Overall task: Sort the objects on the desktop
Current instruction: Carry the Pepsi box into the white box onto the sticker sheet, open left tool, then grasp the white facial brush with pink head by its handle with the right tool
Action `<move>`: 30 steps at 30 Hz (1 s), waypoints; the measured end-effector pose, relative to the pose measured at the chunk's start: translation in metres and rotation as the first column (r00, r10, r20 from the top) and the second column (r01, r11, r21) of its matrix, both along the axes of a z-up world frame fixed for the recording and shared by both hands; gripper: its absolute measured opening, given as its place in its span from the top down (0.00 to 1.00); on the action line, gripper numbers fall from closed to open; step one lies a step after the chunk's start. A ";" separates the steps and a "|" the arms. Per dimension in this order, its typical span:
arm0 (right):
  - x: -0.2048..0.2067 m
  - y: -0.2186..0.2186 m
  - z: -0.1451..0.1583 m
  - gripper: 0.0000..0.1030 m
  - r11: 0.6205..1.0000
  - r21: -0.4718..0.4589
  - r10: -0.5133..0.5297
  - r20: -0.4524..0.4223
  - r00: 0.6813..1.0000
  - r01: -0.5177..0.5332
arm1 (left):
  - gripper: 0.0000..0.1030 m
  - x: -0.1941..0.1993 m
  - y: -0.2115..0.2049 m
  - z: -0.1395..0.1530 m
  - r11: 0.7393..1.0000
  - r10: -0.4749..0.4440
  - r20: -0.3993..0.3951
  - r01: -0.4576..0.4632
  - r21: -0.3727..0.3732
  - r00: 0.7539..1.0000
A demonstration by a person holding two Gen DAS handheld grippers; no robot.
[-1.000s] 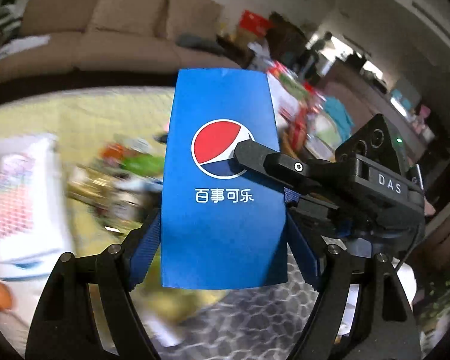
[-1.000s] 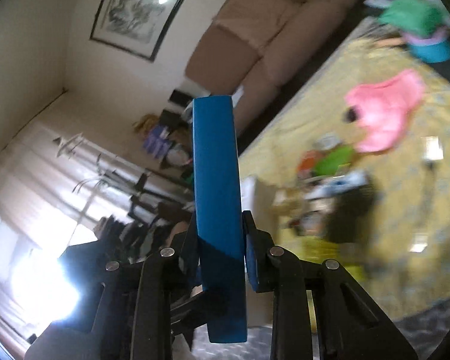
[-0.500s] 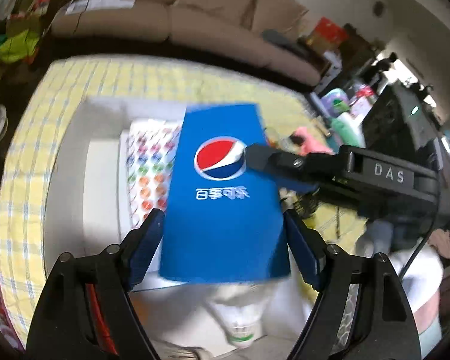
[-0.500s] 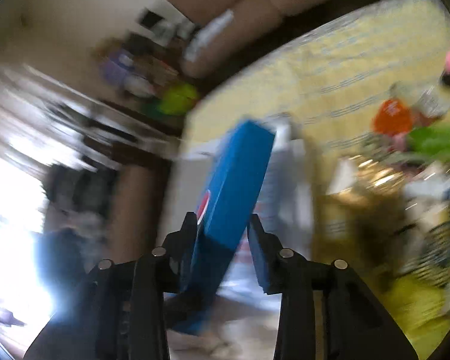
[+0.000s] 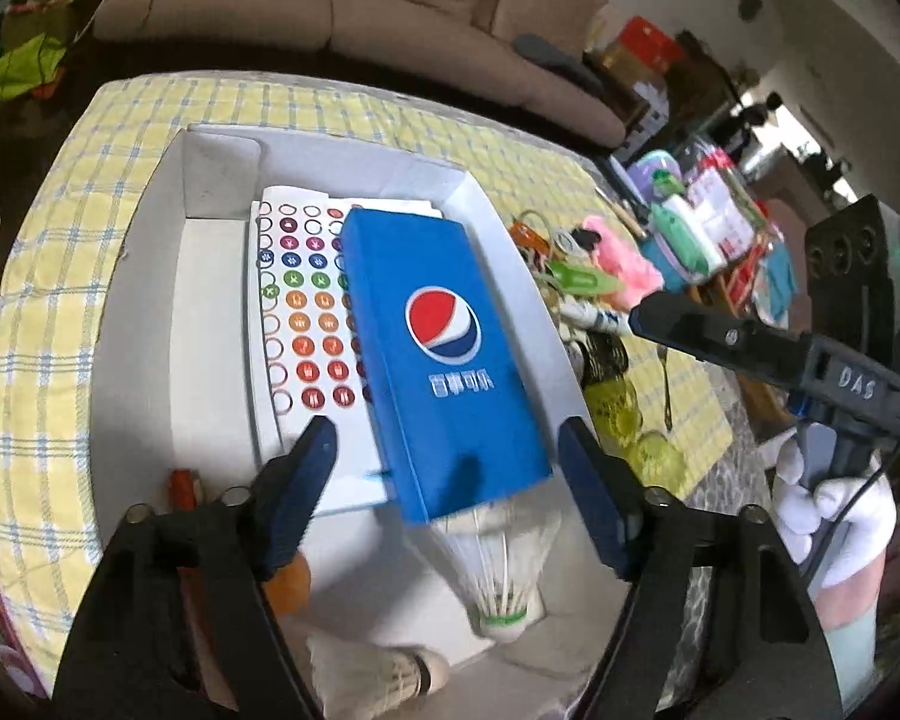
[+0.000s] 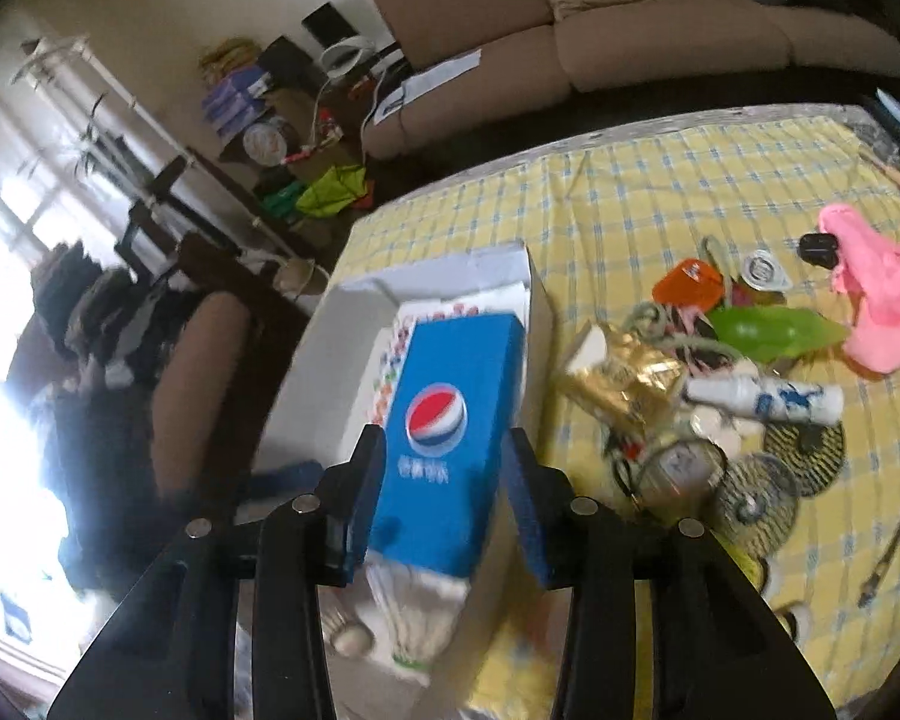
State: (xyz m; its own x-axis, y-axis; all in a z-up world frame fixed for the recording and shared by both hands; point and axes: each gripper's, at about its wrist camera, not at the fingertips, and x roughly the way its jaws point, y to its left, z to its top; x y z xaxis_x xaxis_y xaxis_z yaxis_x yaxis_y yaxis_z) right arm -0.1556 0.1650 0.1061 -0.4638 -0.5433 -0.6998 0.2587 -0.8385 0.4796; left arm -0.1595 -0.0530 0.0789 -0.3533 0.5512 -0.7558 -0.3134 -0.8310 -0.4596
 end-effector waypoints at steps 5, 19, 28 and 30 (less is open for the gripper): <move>0.028 -0.005 -0.001 0.61 0.991 0.116 0.071 -0.001 0.997 -0.070 | 0.38 0.027 -0.001 0.003 0.990 -0.084 0.002 0.083 -0.109 0.996; 0.062 -0.007 -0.045 0.62 0.987 0.141 0.071 0.077 0.994 -0.082 | 0.39 0.032 0.051 -0.023 0.844 -0.247 0.035 0.232 -0.484 0.968; 0.062 -0.008 -0.049 0.62 0.989 0.111 0.088 0.068 0.994 -0.095 | 0.39 0.007 0.052 -0.025 0.842 -0.196 0.027 0.182 -0.508 0.980; 0.062 -0.007 -0.049 0.62 0.991 0.100 0.086 0.069 0.994 -0.093 | 0.39 -0.001 0.054 -0.024 0.846 -0.183 0.028 0.173 -0.504 0.983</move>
